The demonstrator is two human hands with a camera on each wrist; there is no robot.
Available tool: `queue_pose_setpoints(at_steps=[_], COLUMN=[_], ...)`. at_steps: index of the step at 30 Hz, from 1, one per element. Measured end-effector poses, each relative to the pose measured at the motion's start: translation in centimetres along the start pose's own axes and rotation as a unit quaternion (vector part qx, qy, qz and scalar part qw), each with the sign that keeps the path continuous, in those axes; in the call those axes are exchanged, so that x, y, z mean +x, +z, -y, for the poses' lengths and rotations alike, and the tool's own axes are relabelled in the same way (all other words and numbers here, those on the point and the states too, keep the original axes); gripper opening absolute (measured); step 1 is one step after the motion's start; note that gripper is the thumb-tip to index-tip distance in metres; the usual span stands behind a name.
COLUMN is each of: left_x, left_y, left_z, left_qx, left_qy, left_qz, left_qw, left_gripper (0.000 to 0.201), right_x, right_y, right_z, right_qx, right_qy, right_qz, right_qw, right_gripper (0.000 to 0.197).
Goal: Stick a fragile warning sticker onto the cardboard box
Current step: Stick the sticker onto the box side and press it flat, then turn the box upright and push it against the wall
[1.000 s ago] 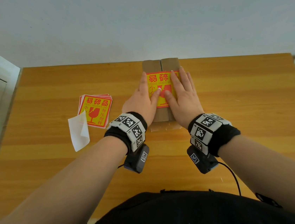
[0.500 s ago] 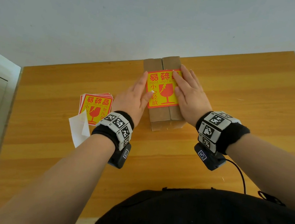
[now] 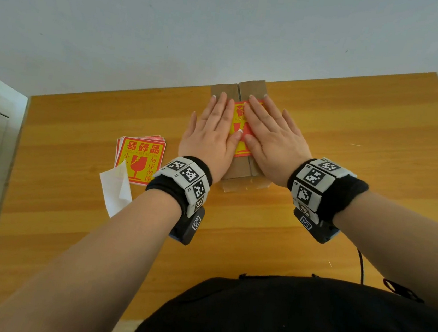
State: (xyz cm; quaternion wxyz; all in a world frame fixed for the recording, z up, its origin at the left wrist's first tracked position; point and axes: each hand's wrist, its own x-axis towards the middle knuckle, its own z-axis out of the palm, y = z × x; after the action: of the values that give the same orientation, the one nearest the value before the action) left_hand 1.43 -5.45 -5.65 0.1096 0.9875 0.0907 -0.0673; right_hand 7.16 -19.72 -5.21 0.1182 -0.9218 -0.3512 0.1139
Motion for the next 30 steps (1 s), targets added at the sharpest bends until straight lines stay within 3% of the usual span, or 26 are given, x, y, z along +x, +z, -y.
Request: queue_pose_setpoints(at_steps=[14, 19, 26, 30], left_x=[-1.6, -1.9, -2.3, -1.4], left_y=[0.6, -0.2, -1.9, -1.9], left_z=[1.6, 0.9, -0.9, -0.9], left_qx=[-0.046, -0.111, -0.311, -0.384], left_qy=[-0.005, -0.029, -0.156, -0.212], left_qz=[0.002, 0.011, 0.021, 0.089], left_qw=[0.999, 0.993, 0.937, 0.894], left_gripper=[0.059, 0.056, 0.062, 0.050], right_x=[-0.1, -0.3, -0.5, -0.7], right_y=[0.0, -0.4, -1.3, -1.9], right_z=[0.0, 0.1, -0.8, -0.9], right_qx=[0.045, 0.129, 0.208, 0.288], right_qy=[0.054, 0.115, 0.183, 0.218], right_qz=[0.007, 0.020, 0.025, 0.023], right_qw=[0.998, 0.985, 0.960, 0.932], right_gripper=[0.060, 0.065, 0.047, 0.041])
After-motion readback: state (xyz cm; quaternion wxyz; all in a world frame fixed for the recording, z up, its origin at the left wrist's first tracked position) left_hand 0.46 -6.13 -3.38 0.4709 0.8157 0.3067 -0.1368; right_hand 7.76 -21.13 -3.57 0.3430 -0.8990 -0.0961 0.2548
